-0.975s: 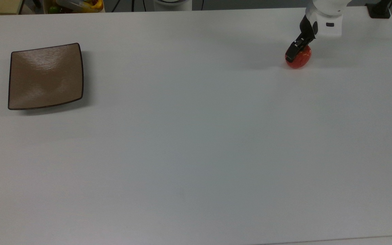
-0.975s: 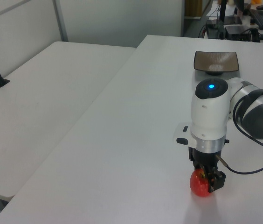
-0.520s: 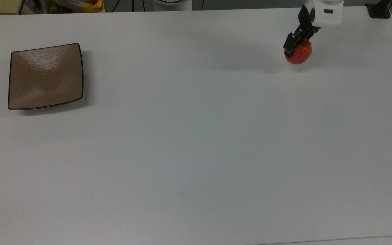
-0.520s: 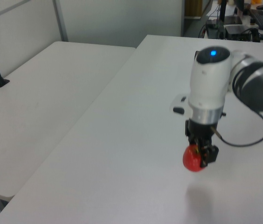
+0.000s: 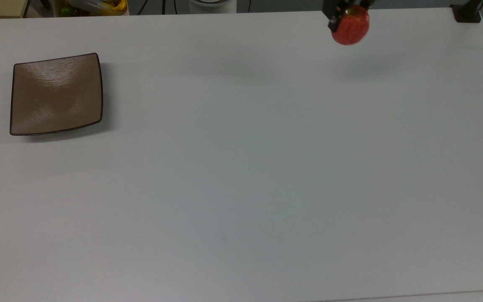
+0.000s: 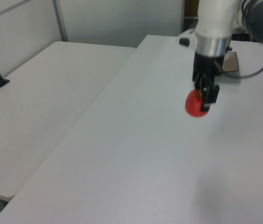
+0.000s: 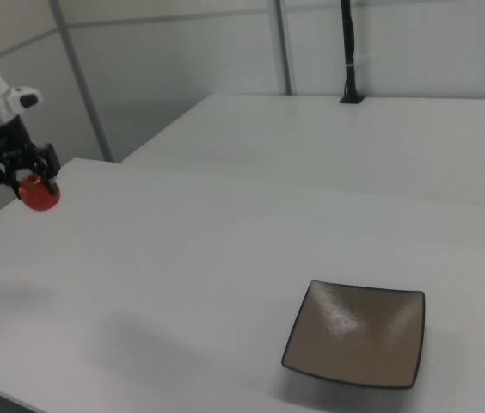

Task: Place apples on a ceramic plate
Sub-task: 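Lift the apple and carry it over the brown square plate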

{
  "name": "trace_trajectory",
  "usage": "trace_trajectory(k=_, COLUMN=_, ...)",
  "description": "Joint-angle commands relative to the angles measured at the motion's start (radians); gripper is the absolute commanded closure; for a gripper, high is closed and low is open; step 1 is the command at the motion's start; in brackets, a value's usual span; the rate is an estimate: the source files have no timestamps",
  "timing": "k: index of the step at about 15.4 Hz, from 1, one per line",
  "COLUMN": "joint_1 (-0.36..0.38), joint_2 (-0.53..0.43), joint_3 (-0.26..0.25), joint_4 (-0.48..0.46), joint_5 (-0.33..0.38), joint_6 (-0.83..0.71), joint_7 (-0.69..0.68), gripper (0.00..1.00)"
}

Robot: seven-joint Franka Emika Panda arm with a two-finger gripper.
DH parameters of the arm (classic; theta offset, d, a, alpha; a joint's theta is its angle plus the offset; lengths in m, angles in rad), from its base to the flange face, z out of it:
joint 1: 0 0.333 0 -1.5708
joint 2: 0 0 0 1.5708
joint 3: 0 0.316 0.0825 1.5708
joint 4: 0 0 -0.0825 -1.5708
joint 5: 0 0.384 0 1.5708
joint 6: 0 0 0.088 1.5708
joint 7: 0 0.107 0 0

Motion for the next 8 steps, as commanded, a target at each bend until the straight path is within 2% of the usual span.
trace_trajectory(k=1, joint_1=0.009, joint_2=-0.057, joint_3=-0.122, joint_4=0.051, joint_5=0.086, joint_6=-0.144, joint_7=-0.075, gripper=1.00)
trace_trajectory(k=3, joint_1=0.006, joint_2=-0.076, joint_3=-0.183, joint_4=0.079, joint_5=0.100, joint_6=-0.203, joint_7=-0.129, gripper=1.00)
trace_trajectory(k=8, joint_1=0.006, joint_2=-0.111, joint_3=-0.335, joint_4=0.077, joint_5=0.100, joint_6=-0.267, joint_7=-0.279, gripper=1.00)
